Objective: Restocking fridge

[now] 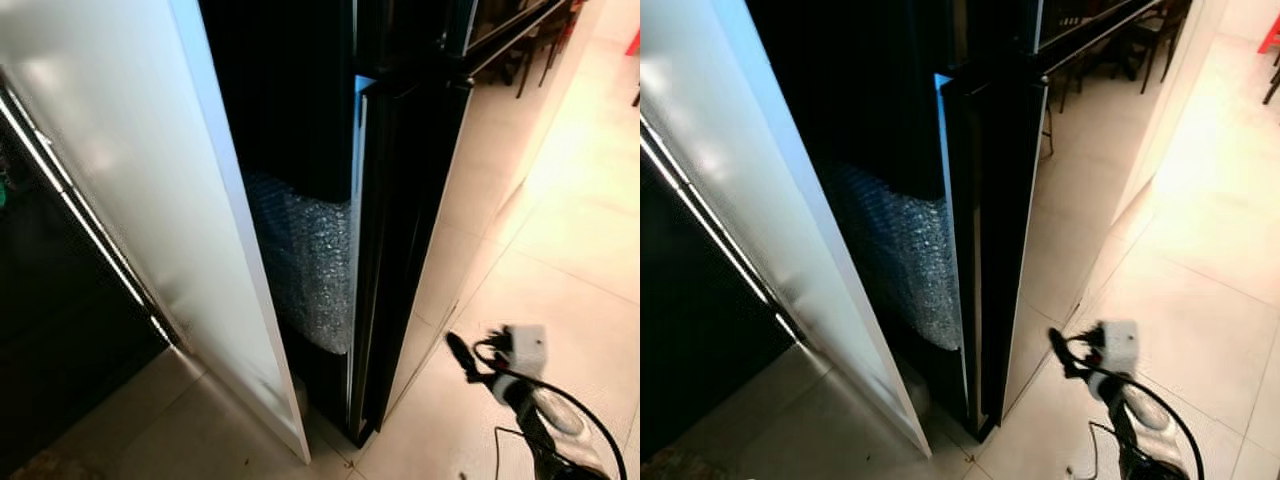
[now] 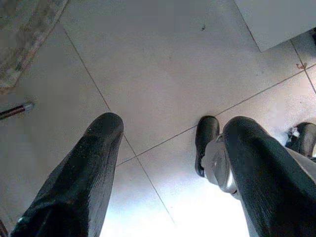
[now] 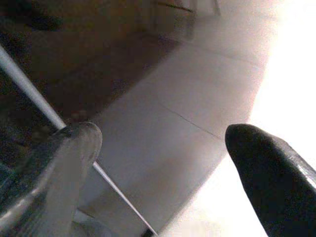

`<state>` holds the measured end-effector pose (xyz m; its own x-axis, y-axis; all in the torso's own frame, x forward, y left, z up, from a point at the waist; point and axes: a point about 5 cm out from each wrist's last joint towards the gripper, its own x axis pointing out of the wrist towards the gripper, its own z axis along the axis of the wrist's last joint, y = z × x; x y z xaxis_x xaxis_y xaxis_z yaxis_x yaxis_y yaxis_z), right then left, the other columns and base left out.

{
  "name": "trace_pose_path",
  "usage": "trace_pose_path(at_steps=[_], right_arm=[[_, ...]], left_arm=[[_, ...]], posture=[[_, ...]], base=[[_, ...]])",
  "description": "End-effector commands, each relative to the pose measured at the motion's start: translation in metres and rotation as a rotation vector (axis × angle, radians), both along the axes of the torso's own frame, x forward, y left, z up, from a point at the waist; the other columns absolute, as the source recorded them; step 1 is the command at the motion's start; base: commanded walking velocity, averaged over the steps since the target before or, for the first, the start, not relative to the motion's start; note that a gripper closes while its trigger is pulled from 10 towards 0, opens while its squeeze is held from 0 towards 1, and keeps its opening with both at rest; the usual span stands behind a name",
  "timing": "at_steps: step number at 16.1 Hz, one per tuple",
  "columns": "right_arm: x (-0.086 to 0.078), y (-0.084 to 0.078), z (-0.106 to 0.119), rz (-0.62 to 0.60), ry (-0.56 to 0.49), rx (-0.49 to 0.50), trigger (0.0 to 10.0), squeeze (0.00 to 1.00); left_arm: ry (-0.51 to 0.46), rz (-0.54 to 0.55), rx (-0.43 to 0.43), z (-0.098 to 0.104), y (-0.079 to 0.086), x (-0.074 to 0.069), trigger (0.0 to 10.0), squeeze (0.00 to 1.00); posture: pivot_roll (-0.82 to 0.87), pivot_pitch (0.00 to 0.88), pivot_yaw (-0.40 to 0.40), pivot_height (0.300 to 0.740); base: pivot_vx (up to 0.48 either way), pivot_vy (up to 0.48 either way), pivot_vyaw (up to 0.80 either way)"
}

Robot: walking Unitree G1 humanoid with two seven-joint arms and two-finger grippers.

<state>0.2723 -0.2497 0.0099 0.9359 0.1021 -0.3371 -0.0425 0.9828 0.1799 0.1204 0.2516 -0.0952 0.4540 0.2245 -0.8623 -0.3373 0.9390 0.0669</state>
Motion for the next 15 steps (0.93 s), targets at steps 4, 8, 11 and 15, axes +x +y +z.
trace_pose_path(at_steps=[4, 8, 11, 15], right_arm=[[-0.028, -0.018, -0.027, -0.243, 0.182, -0.082, 10.0, 0.0], [-0.058, -0.006, -0.057, -0.29, 0.363, -0.138, 10.0, 0.0], [-0.077, 0.016, -0.076, -0.274, 0.446, -0.09, 10.0, 0.0], [-0.103, 0.026, -0.092, -0.259, 0.56, -0.048, 10.0, 0.0]], left_arm=[[0.0, 0.037, 0.004, 0.001, 0.003, 0.001, 10.0, 0.0], [-0.006, 0.044, 0.01, 0.002, 0.005, 0.004, 10.0, 0.0], [0.001, 0.033, 0.014, 0.003, 0.007, 0.004, 10.0, 0.0], [0.011, -0.024, 0.016, 0.002, 0.006, 0.003, 10.0, 0.0]], posture=[[-0.1, 0.0, 0.007, 0.74], [-0.06, 0.0, 0.02, 0.74], [-0.07, 0.0, 0.037, 0.74], [-0.12, 0.0, 0.058, 0.74]], base=[[0.0, 0.0, 0.0], [0.0, 0.0, 0.0], [0.0, 0.0, 0.0], [0.0, 0.0, 0.0]])
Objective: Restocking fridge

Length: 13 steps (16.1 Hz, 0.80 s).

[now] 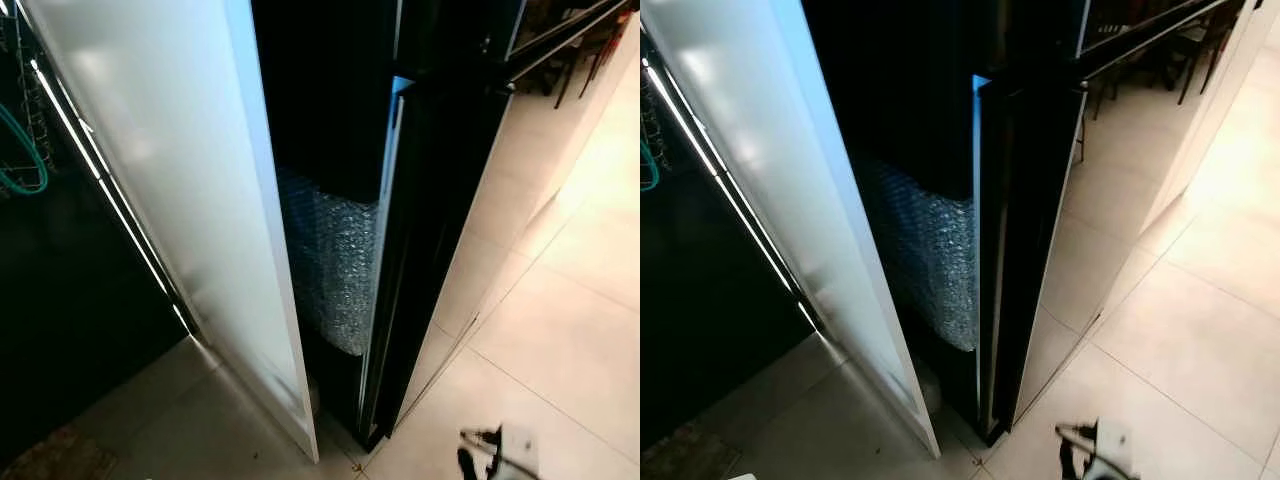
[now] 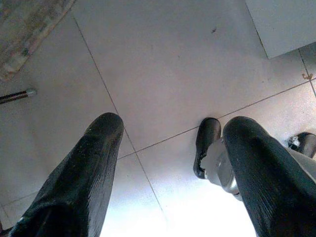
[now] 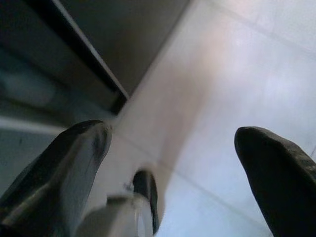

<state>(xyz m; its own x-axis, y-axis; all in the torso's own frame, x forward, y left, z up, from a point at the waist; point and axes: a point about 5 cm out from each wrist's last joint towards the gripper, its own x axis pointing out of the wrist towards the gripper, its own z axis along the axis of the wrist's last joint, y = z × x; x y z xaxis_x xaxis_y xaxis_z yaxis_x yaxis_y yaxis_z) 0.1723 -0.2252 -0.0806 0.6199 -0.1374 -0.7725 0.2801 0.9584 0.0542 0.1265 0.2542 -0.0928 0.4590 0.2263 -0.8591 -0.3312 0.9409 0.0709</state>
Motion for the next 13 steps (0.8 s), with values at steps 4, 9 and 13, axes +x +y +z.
trace_pose_path(at_steps=[4, 9, 13], right_arm=[[-0.029, 0.004, -0.013, 0.085, 0.099, 0.006, 10.0, 0.0], [-0.034, -0.005, -0.013, 0.188, 0.141, -0.019, 10.0, 0.0], [-0.035, -0.006, -0.013, 0.163, 0.131, -0.015, 10.0, 0.0]], left_arm=[[0.027, -0.049, 0.017, -0.001, 0.002, -0.006, 10.0, 0.0], [0.03, -0.036, 0.008, -0.003, -0.001, -0.009, 10.0, 0.0], [0.036, -0.045, 0.002, -0.004, -0.004, -0.009, 10.0, 0.0]], posture=[[-0.12, 0.0, 0.051, 0.74], [-0.12, 0.0, 0.027, 0.74], [-0.14, 0.0, 0.026, 0.74]], base=[[0.0, -0.323, 0.0], [0.0, -0.437, 0.4], [0.0, -0.42, 0.0]])
